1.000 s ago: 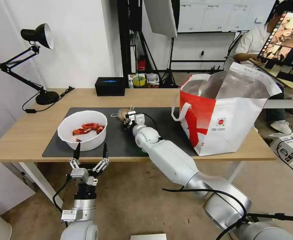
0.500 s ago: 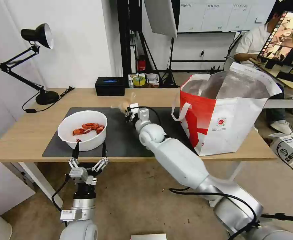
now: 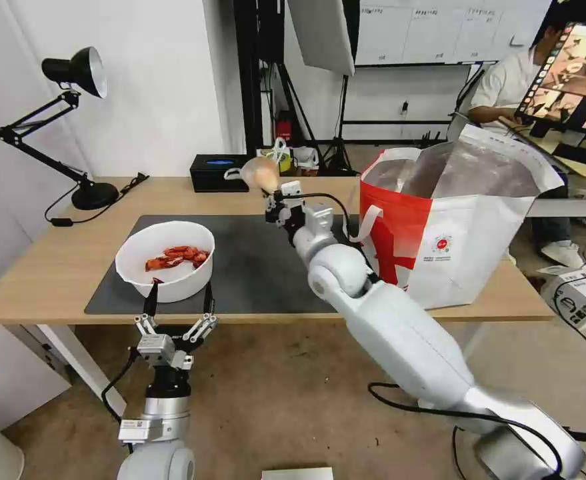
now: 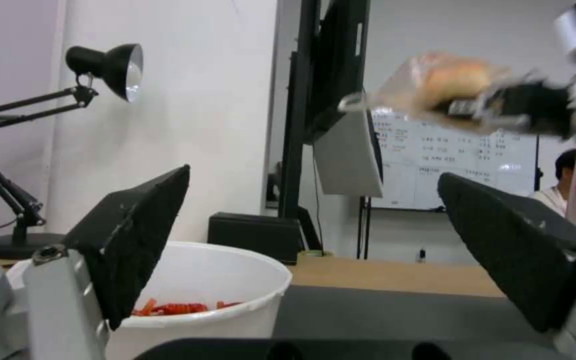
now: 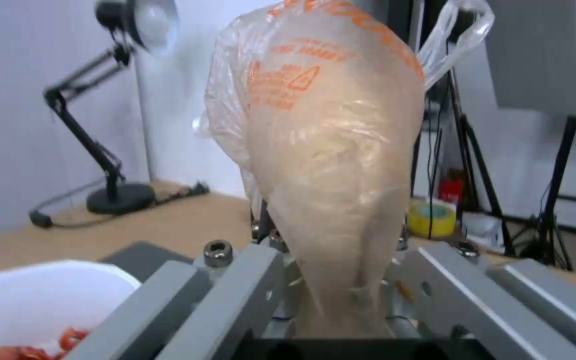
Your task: Pick up the trash from the table and place it into the takeout bag.
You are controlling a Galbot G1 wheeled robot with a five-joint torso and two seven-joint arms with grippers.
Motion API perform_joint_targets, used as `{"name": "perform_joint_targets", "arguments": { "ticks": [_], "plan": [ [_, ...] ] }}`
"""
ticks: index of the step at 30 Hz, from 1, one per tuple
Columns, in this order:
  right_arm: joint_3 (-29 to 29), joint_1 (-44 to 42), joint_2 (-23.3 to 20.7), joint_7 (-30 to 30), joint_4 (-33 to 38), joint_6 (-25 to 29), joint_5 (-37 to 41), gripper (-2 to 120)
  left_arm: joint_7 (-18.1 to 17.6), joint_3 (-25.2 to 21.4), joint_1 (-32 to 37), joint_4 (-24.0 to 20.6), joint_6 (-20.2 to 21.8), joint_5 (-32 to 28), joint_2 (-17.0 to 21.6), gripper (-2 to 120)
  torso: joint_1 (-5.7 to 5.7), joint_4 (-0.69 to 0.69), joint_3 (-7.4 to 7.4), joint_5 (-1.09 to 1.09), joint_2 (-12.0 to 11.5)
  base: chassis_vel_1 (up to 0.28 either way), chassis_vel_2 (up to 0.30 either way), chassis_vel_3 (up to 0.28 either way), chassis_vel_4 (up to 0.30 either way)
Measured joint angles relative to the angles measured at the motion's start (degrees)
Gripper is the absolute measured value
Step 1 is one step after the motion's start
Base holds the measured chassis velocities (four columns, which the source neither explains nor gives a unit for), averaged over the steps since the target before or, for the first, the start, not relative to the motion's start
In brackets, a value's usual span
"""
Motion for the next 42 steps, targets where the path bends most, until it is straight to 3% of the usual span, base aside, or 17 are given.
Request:
{"name": "perform_joint_targets", "arguments": {
  "ticks": [7,16,23,32,42],
  "plan": [
    [6.7,-6.7,-3.7,0.1,10.6,-0.1,-1.6,7,0.0,0.6,0.0,0.2,0.1,1.0,-0.4,100,0.0,0.0,0.0,0.01,0.0,0.0,0.0,0.0,0.0],
    [15.2,-12.5,-5.7,1.2,17.4,-0.2,-8.0,6,0.0,1.0,-0.1,0.2,0.6,1.9,-0.5,100,0.0,0.0,0.0,0.01,0.0,0.0,0.0,0.0,0.0],
    [20.2,-13.5,-9.0,5.0,21.6,-2.2,-5.7,6,0.0,1.2,0.2,0.0,0.6,2.3,-0.5,100,0.0,0.01,0.0,0.0,0.0,0.0,0.0,0.0,0.0],
    [29.3,-12.3,-14.5,10.4,21.1,-6.6,-0.4,6,0.1,1.7,0.5,-0.5,0.7,2.6,-0.5,100,0.0,0.01,0.0,0.0,0.0,0.0,0.0,0.0,0.0],
    [31.0,-12.5,-15.4,18.5,19.9,-14.9,6.0,6,0.1,1.9,0.4,-0.5,0.7,2.6,-0.5,100,0.0,0.01,0.0,0.0,0.0,0.0,0.0,0.0,0.0]
  ]
}}
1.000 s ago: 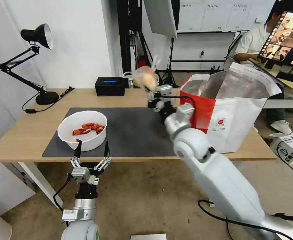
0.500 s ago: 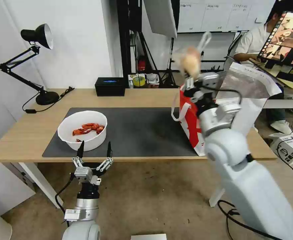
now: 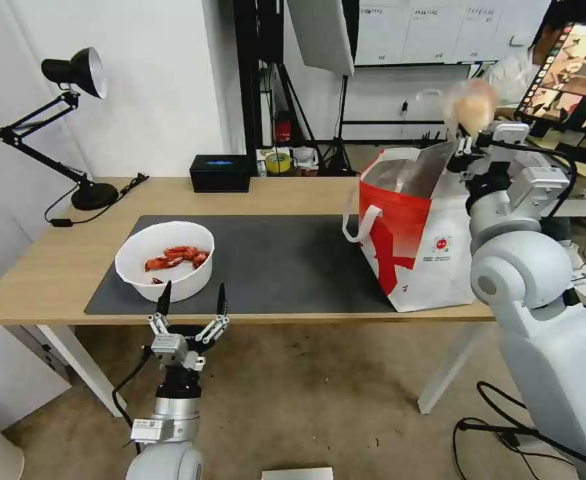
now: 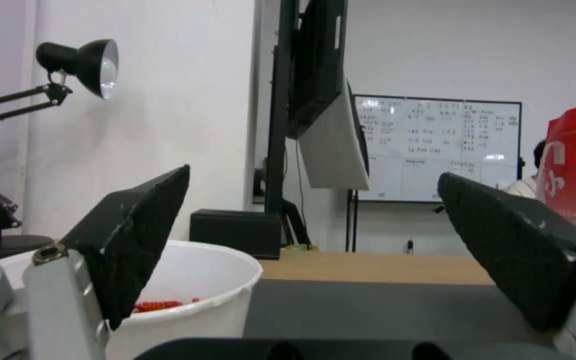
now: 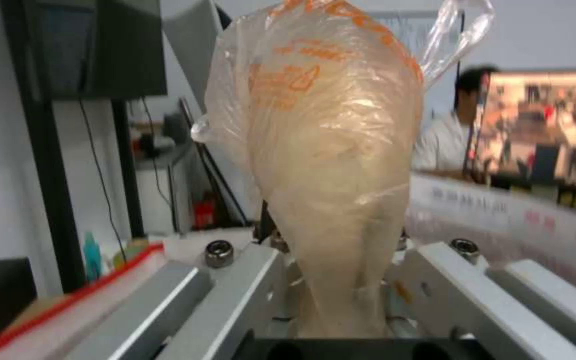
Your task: Pick up the trash from the table and place it into the takeout bag.
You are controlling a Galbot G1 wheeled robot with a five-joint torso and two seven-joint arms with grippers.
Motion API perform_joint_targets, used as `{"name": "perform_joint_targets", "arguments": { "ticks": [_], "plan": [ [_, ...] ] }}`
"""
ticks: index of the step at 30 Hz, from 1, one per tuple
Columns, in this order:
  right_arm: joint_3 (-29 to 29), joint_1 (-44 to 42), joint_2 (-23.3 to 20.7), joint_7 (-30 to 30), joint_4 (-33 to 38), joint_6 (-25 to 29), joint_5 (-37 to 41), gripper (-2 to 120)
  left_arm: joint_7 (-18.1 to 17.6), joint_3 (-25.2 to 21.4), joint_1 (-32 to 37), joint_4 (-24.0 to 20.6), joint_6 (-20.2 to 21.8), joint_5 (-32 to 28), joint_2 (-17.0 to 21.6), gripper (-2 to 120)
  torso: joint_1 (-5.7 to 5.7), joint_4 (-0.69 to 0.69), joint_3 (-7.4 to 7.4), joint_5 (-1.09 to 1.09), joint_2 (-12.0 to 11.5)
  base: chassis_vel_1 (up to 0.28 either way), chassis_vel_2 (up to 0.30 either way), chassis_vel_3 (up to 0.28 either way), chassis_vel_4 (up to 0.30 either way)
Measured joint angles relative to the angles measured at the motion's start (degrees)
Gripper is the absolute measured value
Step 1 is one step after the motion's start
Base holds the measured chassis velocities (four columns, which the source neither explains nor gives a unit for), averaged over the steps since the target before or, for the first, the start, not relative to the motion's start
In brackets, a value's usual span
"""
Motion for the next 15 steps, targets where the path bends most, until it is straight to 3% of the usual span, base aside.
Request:
{"name": "perform_joint_targets", "arguments": {
  "ticks": [15],
  "plan": [
    [-1.1,1.3,0.8,7.8,-1.6,-4.7,8.0,6,0.0,-0.2,0.4,-0.2,0.0,-0.1,0.0,100,0.0,0.0,0.0,0.0,0.0,0.0,0.0,0.0,0.0]
  ]
}}
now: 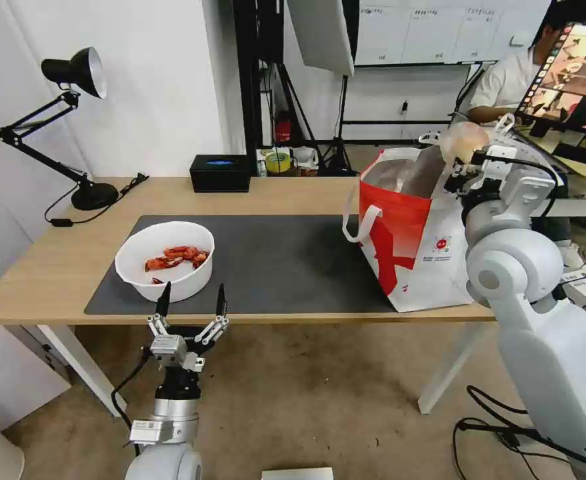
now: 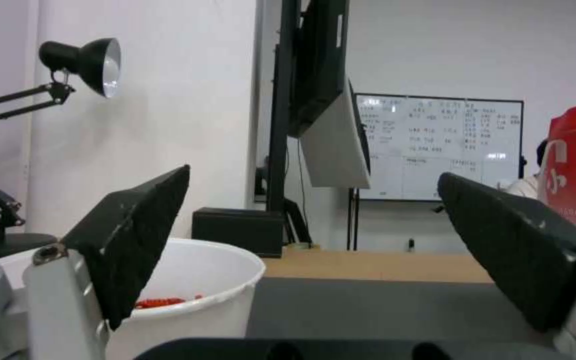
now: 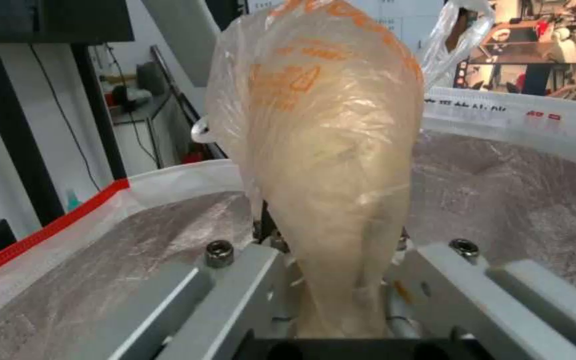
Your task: Pick up the trash from the table and place it into the takeout bag.
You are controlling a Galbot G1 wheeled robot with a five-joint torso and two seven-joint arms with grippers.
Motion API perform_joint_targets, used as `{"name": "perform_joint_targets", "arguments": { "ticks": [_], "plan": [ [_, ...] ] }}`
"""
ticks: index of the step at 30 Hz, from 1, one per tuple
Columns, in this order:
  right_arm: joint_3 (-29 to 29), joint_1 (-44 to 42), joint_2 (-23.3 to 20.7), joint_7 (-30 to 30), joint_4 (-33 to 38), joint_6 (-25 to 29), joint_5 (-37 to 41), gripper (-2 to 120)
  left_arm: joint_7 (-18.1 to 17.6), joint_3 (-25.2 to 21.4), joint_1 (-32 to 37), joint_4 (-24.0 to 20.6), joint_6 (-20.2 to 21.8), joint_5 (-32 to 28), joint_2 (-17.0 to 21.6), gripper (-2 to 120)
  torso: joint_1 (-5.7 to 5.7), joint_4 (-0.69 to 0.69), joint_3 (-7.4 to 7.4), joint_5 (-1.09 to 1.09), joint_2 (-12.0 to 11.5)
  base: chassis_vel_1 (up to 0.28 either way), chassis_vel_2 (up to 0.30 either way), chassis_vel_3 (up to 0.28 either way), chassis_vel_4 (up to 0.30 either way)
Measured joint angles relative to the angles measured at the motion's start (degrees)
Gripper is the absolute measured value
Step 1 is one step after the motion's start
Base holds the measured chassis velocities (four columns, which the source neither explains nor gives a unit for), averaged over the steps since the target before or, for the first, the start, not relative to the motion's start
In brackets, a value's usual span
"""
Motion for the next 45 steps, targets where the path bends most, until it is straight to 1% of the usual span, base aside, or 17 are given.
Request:
{"name": "perform_joint_targets", "arguments": {
  "ticks": [7,9,11,13,14,17,18,21,22,25,26,28,29,30,32,36,45],
  "plan": [
    [0.2,-0.4,-0.1,0.5,0.2,-0.4,-0.2,6,0.0,0.2,-0.1,0.0,0.0,0.0,0.0,100,0.0,0.0,0.0,0.0,0.0,0.0,0.0,0.0,0.0],
    [0.3,-0.7,-0.1,0.6,0.3,-0.5,-0.4,14,0.0,0.2,-0.2,0.1,0.0,0.0,0.0,100,0.0,0.0,0.0,0.0,0.0,0.0,0.0,0.0,0.0],
    [0.3,-0.7,0.0,0.6,0.4,-0.5,-0.5,18,0.0,0.2,-0.2,0.1,0.0,0.0,0.0,100,0.0,0.0,0.0,0.0,0.0,0.0,0.0,0.0,0.0],
    [0.3,-0.7,0.2,0.6,0.3,-0.5,-0.7,29,0.0,0.2,-0.3,0.2,0.0,0.0,0.0,100,0.0,0.0,0.0,0.0,0.0,0.0,0.0,0.0,0.0],
    [0.3,-0.7,0.2,0.6,0.3,-0.5,-0.7,29,0.0,0.2,-0.3,0.2,0.0,0.0,0.0,100,0.0,0.0,0.0,0.0,0.0,0.0,0.0,0.0,0.0],
    [0.2,-0.5,0.5,0.6,0.2,-0.5,-0.8,44,0.0,0.1,-0.4,0.3,0.0,0.0,0.0,100,0.0,0.0,0.0,0.0,0.0,0.0,0.0,0.0,0.0],
    [0.2,-0.5,0.5,0.6,0.2,-0.5,-0.8,44,0.0,0.1,-0.4,0.3,0.0,0.0,0.0,100,0.0,0.0,0.0,0.0,0.0,0.0,0.0,0.0,0.0],
    [0.2,-0.4,0.7,0.6,0.2,-0.5,-0.9,59,0.0,0.1,-0.4,0.4,0.0,0.0,0.0,100,0.0,0.0,0.0,0.0,0.0,0.0,0.0,0.0,0.0],
    [0.2,-0.4,0.7,0.6,0.2,-0.5,-0.9,59,0.0,0.1,-0.4,0.4,0.0,0.0,0.0,100,0.0,0.0,0.0,0.0,0.0,0.0,0.0,0.0,0.0],
    [0.4,-0.4,0.7,0.6,0.1,-0.5,-0.9,74,0.0,0.1,-0.6,0.5,0.0,0.0,0.0,100,0.0,0.0,0.0,0.0,0.0,0.0,0.0,0.0,0.0],
    [0.4,-0.4,0.7,0.6,0.1,-0.5,-0.9,74,0.0,0.1,-0.6,0.5,0.0,0.0,0.0,100,0.0,0.0,0.0,0.0,0.0,0.0,0.0,0.0,0.0],
    [0.5,-0.4,0.7,0.6,0.1,-0.4,-0.9,82,0.0,0.1,-0.7,0.6,0.0,0.0,0.0,100,0.0,0.0,0.0,0.0,0.0,0.0,0.0,0.0,0.0],
    [0.5,-0.4,0.7,0.6,0.1,-0.4,-0.9,82,0.0,0.1,-0.7,0.6,0.0,0.0,0.0,100,0.0,0.0,0.0,0.0,0.0,0.0,0.0,0.0,0.0],
    [0.6,-0.4,0.7,0.7,0.1,-0.4,-0.9,89,0.0,0.1,-0.7,0.6,0.0,0.0,0.0,100,0.0,0.0,0.0,0.0,0.0,0.0,0.0,0.0,0.0],
    [0.7,-0.4,0.7,0.7,0.0,-0.3,-0.9,96,0.0,0.1,-0.7,0.6,0.0,0.0,0.0,100,0.0,0.0,0.0,0.0,0.0,0.0,0.0,0.0,0.0],
    [0.8,-0.3,0.8,0.7,-0.1,-0.2,-0.9,100,0.0,0.1,-0.6,0.6,0.0,0.1,0.0,100,0.0,0.0,0.0,0.0,0.0,0.0,0.0,0.0,0.0],
    [0.8,-0.2,0.8,0.5,0.1,-0.1,-0.9,100,0.0,0.1,-0.7,0.6,0.0,0.1,0.0,100,0.0,0.0,0.0,0.0,0.0,0.0,0.0,0.0,0.0]
  ]
}}
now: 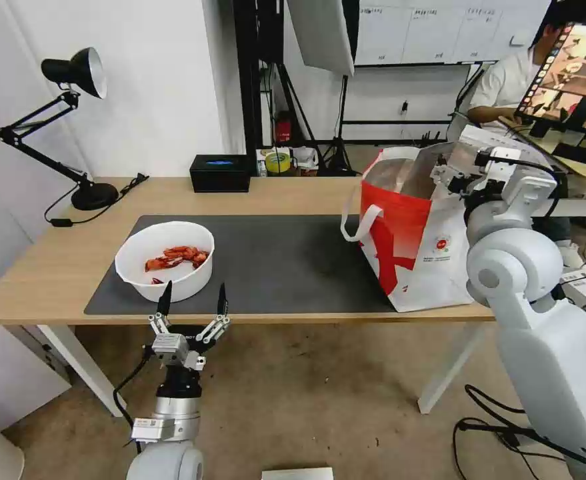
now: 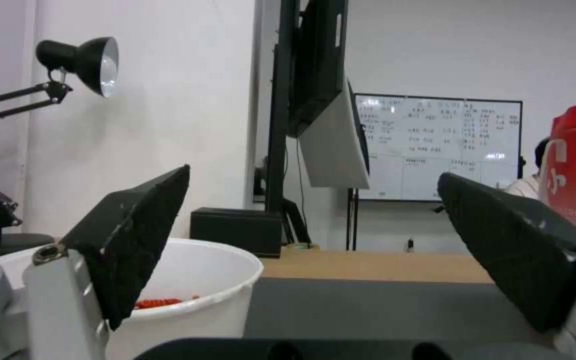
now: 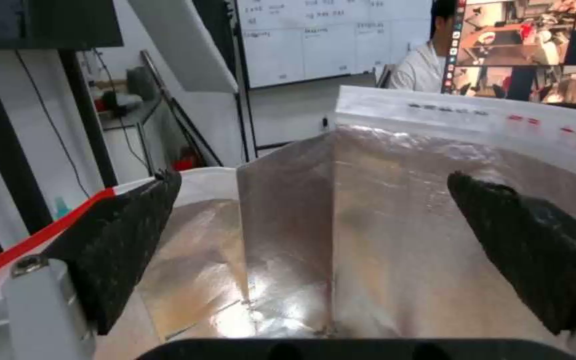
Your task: Pick up the trash from the table and place it into the takeout bag.
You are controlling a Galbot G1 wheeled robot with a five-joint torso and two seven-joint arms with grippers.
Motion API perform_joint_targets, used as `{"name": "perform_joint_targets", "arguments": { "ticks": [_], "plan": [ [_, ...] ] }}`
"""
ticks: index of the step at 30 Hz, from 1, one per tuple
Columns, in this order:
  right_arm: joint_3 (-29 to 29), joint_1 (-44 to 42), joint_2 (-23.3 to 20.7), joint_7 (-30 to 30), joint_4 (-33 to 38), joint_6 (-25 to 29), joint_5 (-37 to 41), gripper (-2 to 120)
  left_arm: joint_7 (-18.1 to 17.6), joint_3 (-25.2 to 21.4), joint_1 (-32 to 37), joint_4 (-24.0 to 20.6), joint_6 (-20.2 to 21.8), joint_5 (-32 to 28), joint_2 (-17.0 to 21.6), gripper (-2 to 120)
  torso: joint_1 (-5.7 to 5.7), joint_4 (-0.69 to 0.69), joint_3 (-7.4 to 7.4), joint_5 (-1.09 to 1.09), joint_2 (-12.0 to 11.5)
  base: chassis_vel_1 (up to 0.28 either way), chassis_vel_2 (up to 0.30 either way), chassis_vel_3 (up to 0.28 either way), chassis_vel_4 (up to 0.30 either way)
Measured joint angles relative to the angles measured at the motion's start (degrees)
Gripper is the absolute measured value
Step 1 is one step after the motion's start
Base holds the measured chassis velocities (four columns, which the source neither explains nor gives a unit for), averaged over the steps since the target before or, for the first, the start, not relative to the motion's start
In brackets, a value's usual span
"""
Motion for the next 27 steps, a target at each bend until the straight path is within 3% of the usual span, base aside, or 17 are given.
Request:
{"name": "perform_joint_targets", "arguments": {
  "ticks": [7,21,27],
  "plan": [
    [-0.1,-0.2,-0.4,-4.7,1.5,3.6,-2.0,100,0.0,-0.1,-0.1,0.0,0.0,0.0,0.0,100,0.0,0.0,0.0,0.0,0.0,0.0,0.0,0.0,0.0],
    [0.9,-11.0,-1.7,-23.9,4.3,25.9,-14.7,100,0.0,0.0,-0.4,-0.1,0.1,-0.2,0.0,100,0.0,0.0,0.0,0.0,0.0,0.0,0.0,0.0,0.0],
    [1.4,-16.7,0.3,-27.3,4.6,33.1,-18.8,100,-0.1,-0.3,-0.5,-0.1,0.1,-0.3,0.0,100,0.0,0.0,0.0,-0.01,0.0,0.0,0.0,0.0,0.0]
  ]
}}
